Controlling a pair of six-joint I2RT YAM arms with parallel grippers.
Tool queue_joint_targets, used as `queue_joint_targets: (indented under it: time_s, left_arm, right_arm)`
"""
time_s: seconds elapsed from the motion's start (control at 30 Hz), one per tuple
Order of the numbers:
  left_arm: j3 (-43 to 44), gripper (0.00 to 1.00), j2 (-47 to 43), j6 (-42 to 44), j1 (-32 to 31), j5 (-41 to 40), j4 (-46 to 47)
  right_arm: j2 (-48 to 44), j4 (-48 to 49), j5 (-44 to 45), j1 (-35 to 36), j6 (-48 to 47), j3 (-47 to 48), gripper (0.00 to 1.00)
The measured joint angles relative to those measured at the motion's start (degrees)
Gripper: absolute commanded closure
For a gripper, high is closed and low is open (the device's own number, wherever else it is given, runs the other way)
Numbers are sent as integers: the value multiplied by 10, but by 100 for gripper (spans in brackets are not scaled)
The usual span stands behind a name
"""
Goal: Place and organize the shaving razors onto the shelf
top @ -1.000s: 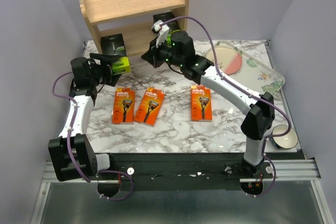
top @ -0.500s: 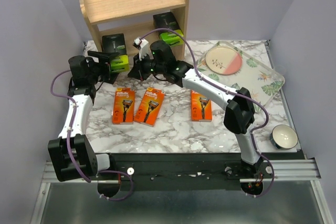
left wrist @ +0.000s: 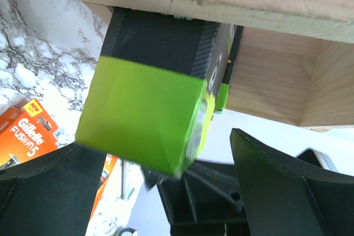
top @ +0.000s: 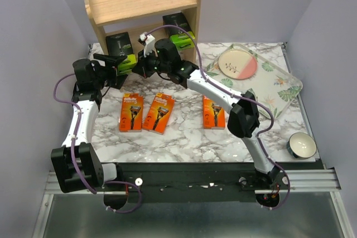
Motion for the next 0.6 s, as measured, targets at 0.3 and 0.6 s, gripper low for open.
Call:
queue_joint_targets:
  time_s: [0.3, 0.6]
  left_arm:
    - [14, 2, -5, 26, 5, 0, -8]
    - [56, 2, -59, 143, 38, 5, -137]
  right_arm:
    - [50, 6, 30, -9, -11, 61, 99]
    - [94, 29, 47, -9, -26, 128, 99]
